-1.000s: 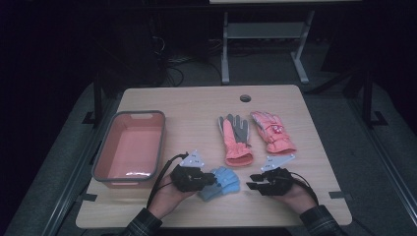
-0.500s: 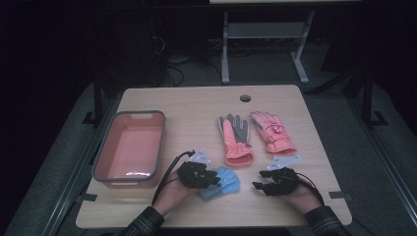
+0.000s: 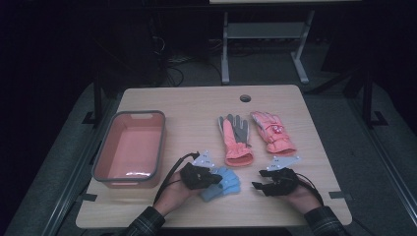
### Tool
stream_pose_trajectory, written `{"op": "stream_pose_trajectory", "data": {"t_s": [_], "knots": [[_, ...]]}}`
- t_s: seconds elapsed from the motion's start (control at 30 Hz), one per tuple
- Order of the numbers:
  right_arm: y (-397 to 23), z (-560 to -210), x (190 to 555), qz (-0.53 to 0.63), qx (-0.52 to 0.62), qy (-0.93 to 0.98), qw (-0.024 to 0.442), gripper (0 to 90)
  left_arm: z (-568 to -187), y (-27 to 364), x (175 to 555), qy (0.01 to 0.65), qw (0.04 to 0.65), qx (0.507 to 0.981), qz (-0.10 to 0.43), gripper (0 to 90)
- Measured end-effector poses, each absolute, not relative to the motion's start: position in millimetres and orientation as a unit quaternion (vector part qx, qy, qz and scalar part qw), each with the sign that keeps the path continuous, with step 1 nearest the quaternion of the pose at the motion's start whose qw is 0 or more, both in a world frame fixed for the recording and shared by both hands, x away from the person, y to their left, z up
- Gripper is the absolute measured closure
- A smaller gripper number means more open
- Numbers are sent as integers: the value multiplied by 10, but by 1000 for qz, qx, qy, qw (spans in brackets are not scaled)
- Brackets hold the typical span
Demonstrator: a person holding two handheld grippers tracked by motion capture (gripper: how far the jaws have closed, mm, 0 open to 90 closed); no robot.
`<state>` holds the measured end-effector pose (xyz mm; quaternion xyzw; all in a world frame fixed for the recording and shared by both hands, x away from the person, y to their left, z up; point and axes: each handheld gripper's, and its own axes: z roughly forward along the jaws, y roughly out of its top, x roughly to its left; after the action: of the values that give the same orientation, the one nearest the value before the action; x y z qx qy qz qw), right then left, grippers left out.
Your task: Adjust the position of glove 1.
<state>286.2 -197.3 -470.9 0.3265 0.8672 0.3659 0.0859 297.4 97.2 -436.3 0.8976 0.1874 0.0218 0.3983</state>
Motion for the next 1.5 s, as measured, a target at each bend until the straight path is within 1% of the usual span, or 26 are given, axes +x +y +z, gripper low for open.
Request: {"op": "stream_pose_trajectory", "data": {"t_s": [0.2, 0.33, 0.4, 0.43, 0.5, 0.57, 0.7, 0.73, 0.77, 0.87, 1.07, 1.2, 1.23, 1.4, 1.5], "knots": [[-1969, -4708, 2861, 365, 327, 867, 87, 448, -4338, 928, 2945, 168, 406, 898, 14, 887], [-1970, -4708, 2862, 365, 327, 867, 87, 447, -4418, 927, 2976, 171, 386, 907, 8, 883], [-1970, -4709, 2860, 365, 327, 867, 87, 446, -4439, 936, 2986, 173, 382, 908, 7, 871], [-1970, -4709, 2861, 365, 327, 867, 87, 446, -4440, 943, 2986, 177, 382, 907, 8, 850], [-1971, -4710, 2860, 366, 327, 867, 86, 442, -4428, 954, 2975, 183, 379, 907, 15, 718], [-1970, -4711, 2859, 367, 327, 867, 86, 439, -4411, 963, 2946, 194, 376, 906, 27, 605], [-1968, -4711, 2856, 367, 327, 867, 86, 435, -4400, 978, 2926, 217, 355, 908, 46, 353], [-1968, -4711, 2856, 366, 327, 867, 86, 435, -4412, 972, 2924, 226, 357, 905, 47, 324], [-1968, -4711, 2858, 366, 327, 867, 86, 434, -4421, 972, 2939, 231, 352, 906, 45, 274], [-1966, -4710, 2857, 366, 327, 867, 86, 434, -4464, 963, 2974, 242, 344, 906, 37, 220], [-1966, -4710, 2863, 366, 326, 867, 85, 432, -4576, 930, 3018, 247, 333, 910, 14, 205], [-1965, -4711, 2861, 366, 326, 867, 86, 432, -4602, 917, 3011, 243, 329, 912, 11, 212], [-1965, -4712, 2861, 366, 326, 867, 87, 432, -4607, 908, 2996, 249, 336, 908, 10, 221], [-1959, -4711, 2859, 364, 323, 869, 90, 426, -4592, 921, 2982, 233, 329, 915, 14, 299], [-1957, -4712, 2856, 365, 324, 868, 88, 417, -4586, 924, 2974, 234, 331, 914, 10, 365]]}}
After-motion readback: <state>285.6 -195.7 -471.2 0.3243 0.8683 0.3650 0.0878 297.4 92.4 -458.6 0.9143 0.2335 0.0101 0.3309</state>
